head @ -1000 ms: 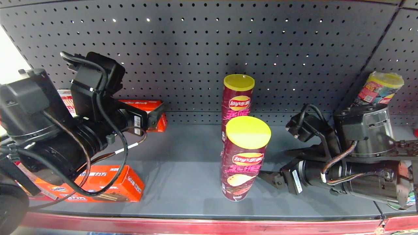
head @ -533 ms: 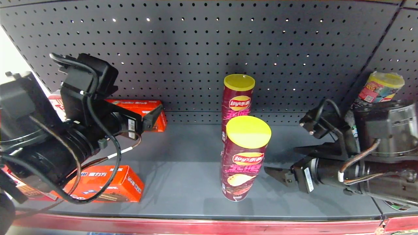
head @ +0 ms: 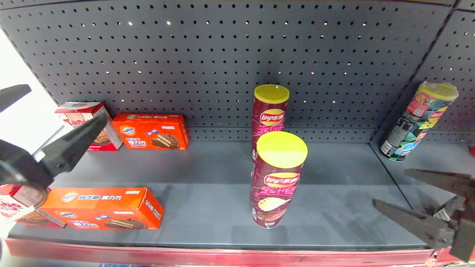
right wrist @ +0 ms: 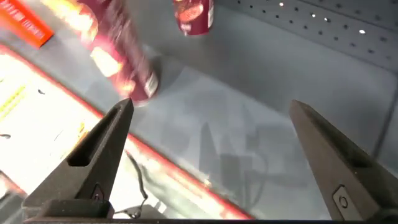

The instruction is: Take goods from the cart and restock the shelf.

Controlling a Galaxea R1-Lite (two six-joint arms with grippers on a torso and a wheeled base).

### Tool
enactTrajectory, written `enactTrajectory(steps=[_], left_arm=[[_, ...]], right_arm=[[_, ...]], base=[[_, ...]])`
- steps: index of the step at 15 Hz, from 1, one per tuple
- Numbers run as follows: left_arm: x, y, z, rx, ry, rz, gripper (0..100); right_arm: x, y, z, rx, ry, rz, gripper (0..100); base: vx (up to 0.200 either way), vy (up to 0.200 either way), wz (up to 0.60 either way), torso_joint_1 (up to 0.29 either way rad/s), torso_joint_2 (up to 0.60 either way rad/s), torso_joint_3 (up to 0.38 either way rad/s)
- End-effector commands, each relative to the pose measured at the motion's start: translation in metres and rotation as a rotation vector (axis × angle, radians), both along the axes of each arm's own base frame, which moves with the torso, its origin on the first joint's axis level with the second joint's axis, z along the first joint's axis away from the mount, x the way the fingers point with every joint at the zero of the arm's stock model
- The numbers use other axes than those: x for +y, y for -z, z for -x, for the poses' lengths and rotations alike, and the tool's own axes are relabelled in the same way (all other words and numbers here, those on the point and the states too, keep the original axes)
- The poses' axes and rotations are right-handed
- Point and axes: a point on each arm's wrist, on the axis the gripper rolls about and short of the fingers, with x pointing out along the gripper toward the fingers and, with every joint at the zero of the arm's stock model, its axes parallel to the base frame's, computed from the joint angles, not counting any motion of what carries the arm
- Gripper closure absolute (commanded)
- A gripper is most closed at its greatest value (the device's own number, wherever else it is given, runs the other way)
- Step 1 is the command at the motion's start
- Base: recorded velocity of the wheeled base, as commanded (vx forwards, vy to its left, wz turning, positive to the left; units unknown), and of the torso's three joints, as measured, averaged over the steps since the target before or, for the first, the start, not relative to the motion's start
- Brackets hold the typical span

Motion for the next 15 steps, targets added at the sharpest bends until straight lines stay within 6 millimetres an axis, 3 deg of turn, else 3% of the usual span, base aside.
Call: enactTrajectory(steps=[1,6,13,15], left_arm=[[0.031,0.029,0.060,-0.042,0.005,-0.005,0],[0.054,0.074,0.101,0.036,0.006,-0.051,0],[0.058,0.157,0.107,0.181,0.014,-0.121,0],[0.060,0.169,0.111,0.252,0.013,-0.156,0]], right_arm=[[-0.032,0.015,0.039,-0.076,-0.009,-0.051,0],[-0.058,0.061,0.071,-0.094,-0.006,-0.065,0],[-0.074,0.119,0.089,-0.069,0.109,-0.036,0],[-0.076,0.134,0.090,-0.027,0.189,-0.001,0]], base=[[0.000,0.000,0.00,0.000,0.00,0.000],[0.000,0.000,0.00,0.000,0.00,0.000],[0.000,0.000,0.00,0.000,0.00,0.000],[0.000,0.000,0.00,0.000,0.00,0.000]])
